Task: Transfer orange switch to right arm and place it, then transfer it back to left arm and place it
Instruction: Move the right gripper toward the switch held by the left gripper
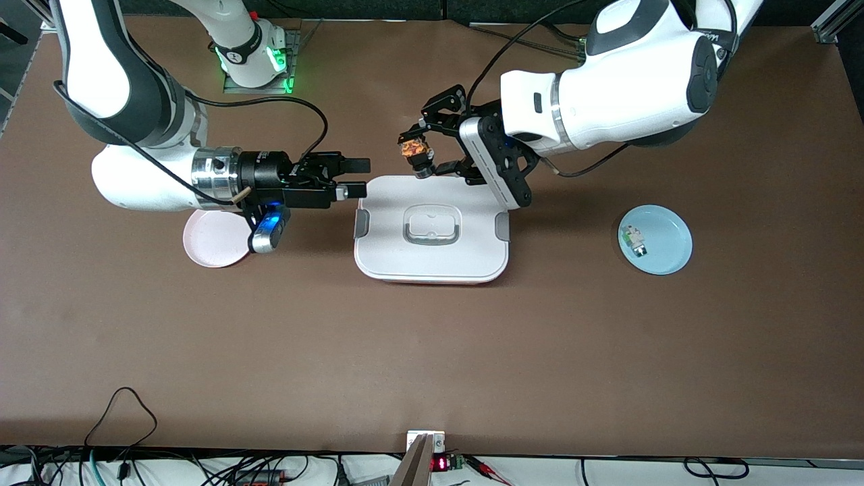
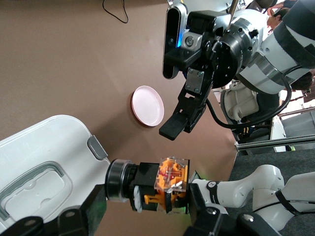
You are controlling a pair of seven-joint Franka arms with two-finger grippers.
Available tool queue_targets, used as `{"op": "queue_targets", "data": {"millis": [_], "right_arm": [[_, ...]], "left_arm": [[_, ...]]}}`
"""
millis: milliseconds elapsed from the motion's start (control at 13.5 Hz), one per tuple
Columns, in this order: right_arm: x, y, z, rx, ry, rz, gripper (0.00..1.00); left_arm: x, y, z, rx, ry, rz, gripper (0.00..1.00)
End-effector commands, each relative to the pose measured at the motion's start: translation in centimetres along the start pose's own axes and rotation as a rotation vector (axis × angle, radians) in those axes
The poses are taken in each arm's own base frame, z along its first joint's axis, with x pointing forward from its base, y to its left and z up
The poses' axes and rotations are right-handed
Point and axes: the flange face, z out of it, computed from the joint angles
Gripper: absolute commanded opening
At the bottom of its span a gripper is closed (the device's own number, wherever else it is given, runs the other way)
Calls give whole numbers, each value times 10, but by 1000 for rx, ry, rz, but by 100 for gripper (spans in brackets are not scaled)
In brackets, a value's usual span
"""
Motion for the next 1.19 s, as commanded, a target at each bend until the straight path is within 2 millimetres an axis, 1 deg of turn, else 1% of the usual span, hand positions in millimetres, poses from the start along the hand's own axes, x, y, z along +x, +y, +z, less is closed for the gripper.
{"op": "queue_targets", "data": {"millis": [0, 223, 371, 519, 668, 742, 890, 1113], "right_arm": [[-5, 3, 9, 36, 8, 35, 100], [7, 16, 26, 83, -30, 101, 100], [11, 22, 33, 83, -10, 114, 100], [12, 27, 37, 86, -16, 140, 100], [14, 35, 37, 80, -12, 156, 100], [15, 39, 38, 75, -17, 163, 100], [7, 39, 34, 73, -29, 159, 100], [1, 38, 36, 75, -42, 151, 100]], "left_arm": [[0, 0, -1, -12, 7, -2, 0], [0, -1, -1, -10, 9, -2, 0], [0, -2, -2, -4, 10, -1, 0], [0, -6, -2, 0, 8, -1, 0], [0, -7, -2, 4, 8, -2, 0], [0, -8, -2, 5, 8, -2, 0], [1, -17, -6, 12, 16, -15, 0], [2, -25, -8, 17, 20, -26, 0]]}}
